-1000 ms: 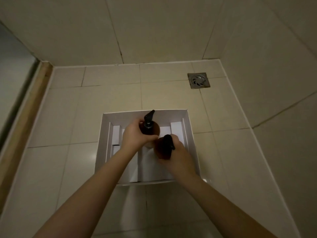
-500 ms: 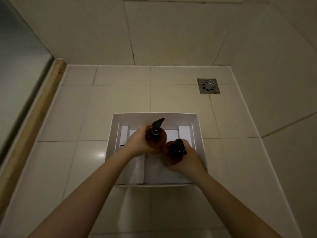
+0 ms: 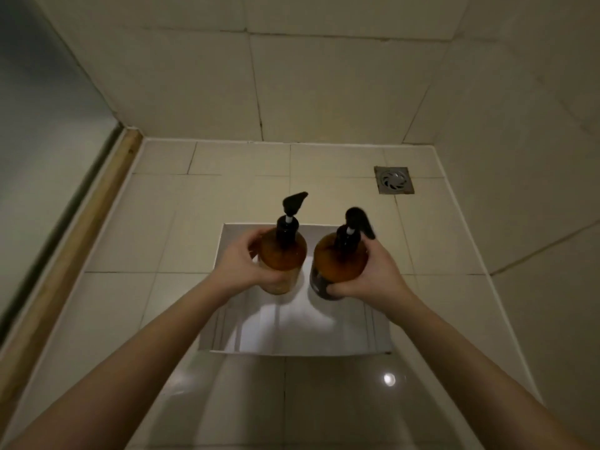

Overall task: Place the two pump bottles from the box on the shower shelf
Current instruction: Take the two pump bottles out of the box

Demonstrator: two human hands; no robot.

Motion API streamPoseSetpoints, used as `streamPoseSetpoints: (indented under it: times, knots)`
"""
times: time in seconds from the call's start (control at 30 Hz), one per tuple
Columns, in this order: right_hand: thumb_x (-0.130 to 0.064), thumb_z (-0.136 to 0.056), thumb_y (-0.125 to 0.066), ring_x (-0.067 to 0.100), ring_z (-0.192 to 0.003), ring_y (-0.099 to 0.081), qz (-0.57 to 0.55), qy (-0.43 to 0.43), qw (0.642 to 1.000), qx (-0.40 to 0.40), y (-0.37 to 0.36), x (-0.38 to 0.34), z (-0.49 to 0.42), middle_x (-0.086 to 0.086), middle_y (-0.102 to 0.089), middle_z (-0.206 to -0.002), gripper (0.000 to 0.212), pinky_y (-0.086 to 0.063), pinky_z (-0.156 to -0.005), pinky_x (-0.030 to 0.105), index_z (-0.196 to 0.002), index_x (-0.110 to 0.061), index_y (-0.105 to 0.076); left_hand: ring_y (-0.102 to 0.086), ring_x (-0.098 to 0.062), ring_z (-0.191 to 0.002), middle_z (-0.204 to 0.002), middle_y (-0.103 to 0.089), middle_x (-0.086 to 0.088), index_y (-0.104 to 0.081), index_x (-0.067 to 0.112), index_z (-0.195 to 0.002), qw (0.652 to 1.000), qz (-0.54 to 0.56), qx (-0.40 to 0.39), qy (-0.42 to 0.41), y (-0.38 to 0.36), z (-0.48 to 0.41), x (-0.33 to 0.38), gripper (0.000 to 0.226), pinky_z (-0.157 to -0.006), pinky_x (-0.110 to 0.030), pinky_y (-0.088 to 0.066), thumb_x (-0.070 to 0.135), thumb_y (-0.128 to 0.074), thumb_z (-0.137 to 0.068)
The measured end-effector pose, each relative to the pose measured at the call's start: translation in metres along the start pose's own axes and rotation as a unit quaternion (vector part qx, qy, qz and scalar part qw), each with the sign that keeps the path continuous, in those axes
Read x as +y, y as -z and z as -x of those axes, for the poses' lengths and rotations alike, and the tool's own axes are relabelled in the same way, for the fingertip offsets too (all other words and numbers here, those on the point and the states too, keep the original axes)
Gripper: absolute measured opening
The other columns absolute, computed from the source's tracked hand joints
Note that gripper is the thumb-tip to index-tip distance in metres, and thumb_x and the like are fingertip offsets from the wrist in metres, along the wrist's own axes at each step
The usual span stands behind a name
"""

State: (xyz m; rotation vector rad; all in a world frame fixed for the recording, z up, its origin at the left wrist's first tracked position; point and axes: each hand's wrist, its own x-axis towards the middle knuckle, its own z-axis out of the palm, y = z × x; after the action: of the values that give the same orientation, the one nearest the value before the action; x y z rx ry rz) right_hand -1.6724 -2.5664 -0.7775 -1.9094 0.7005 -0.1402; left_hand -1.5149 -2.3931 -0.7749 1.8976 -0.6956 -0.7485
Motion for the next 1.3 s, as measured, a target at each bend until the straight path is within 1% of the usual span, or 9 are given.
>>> streamPoseSetpoints:
  times: [0.17,0.27,0.4,0.6,0.73,0.87,0.97,1.13,1.3]
  knots:
    - [-0.041,-0.041,-0.082,0.001,-0.105,-0.049,-0.077,0.079,0.993,0.035,0.048,-0.079,0.007,-0.019,-0.054,-0.112,0.076,-0.043,-0.079,0.02,-0.11,-0.041,-0.049,-0.064,-0.004,-0.098,-0.107,-0.067,0.01,-0.057,0.024,-0.116,0.998,0.027,0.03,-0.051,0.051,0.021,0.06,0.068,-0.079,-0.018,-0.053,0.005,-0.084,-0.056]
    - [-0.025,-0.052,-0.087,0.003,-0.109,-0.052,-0.11,0.114,0.987,0.025,0.067,-0.103,0.012,-0.018,-0.057,-0.113,0.066,-0.046,-0.084,0.023,-0.105,-0.045,-0.053,-0.062,0.01,-0.09,-0.097,-0.066,0.023,-0.055,0.039,-0.105,0.994,0.044,0.077,-0.07,0.074,0.034,0.092,0.065,-0.064,-0.005,-0.05,0.017,-0.083,-0.051]
    - [-0.02,-0.054,-0.086,-0.001,-0.104,-0.053,-0.088,0.123,0.988,0.015,0.075,-0.108,0.015,-0.021,-0.057,-0.109,0.063,-0.044,-0.076,0.015,-0.102,-0.045,-0.054,-0.061,0.004,-0.091,-0.102,-0.062,0.018,-0.056,0.04,-0.104,0.989,0.033,0.123,-0.078,0.09,0.045,0.114,0.068,-0.071,-0.015,-0.048,0.033,-0.081,-0.042]
    - [-0.022,-0.048,-0.088,0.001,-0.1,-0.057,-0.073,0.106,0.992,0.003,0.079,-0.11,0.013,-0.021,-0.062,-0.102,0.063,-0.045,-0.074,0.017,-0.099,-0.045,-0.058,-0.06,-0.005,-0.096,-0.104,-0.064,0.013,-0.058,0.029,-0.111,0.989,0.008,0.129,-0.069,0.104,0.047,0.125,0.068,-0.072,-0.019,-0.047,0.017,-0.086,-0.05]
    - [-0.019,-0.051,-0.089,-0.012,-0.093,-0.058,-0.07,0.108,0.992,0.004,0.096,-0.137,0.009,-0.033,-0.062,-0.096,0.061,-0.045,-0.068,0.012,-0.097,-0.045,-0.058,-0.06,0.001,-0.091,-0.096,-0.064,0.021,-0.055,0.044,-0.096,0.988,0.003,0.135,-0.073,0.113,0.044,0.152,0.062,-0.069,-0.015,-0.045,0.015,-0.086,-0.05]
    - [-0.022,-0.047,-0.089,-0.018,-0.092,-0.056,-0.07,0.12,0.99,0.007,0.126,-0.19,0.009,-0.036,-0.062,-0.097,0.062,-0.048,-0.059,0.006,-0.097,-0.044,-0.06,-0.06,0.016,-0.085,-0.093,-0.064,0.036,-0.058,0.044,-0.094,0.989,0.012,0.127,-0.075,0.131,0.046,0.206,0.06,-0.06,-0.008,-0.047,0.029,-0.086,-0.043]
    - [-0.019,-0.048,-0.089,-0.018,-0.089,-0.056,-0.064,0.132,0.989,0.0,0.154,-0.241,0.012,-0.036,-0.062,-0.094,0.06,-0.047,-0.059,0.001,-0.096,-0.042,-0.061,-0.061,0.013,-0.088,-0.096,-0.065,0.032,-0.061,0.041,-0.094,0.99,0.016,0.116,-0.084,0.151,0.049,0.259,0.061,-0.055,-0.005,-0.049,0.041,-0.083,-0.037]
    - [-0.033,-0.039,-0.088,0.001,-0.098,-0.06,-0.081,0.126,0.989,-0.004,0.215,-0.34,0.029,-0.022,-0.067,-0.099,0.066,-0.049,-0.075,0.021,-0.099,-0.041,-0.062,-0.066,-0.006,-0.093,-0.099,-0.071,0.01,-0.062,0.036,-0.104,0.99,0.003,0.114,-0.083,0.187,0.061,0.357,0.067,-0.075,-0.02,-0.053,0.025,-0.089,-0.044]
    - [-0.027,-0.04,-0.091,0.001,-0.098,-0.061,-0.077,0.142,0.987,-0.002,0.282,-0.454,0.057,-0.029,-0.066,-0.095,0.063,-0.049,-0.077,0.023,-0.093,-0.049,-0.063,-0.067,0.0,-0.09,-0.1,-0.071,0.006,-0.062,0.034,-0.102,0.99,0.017,0.099,-0.098,0.228,0.083,0.475,0.064,-0.067,-0.012,-0.053,0.019,-0.088,-0.045]
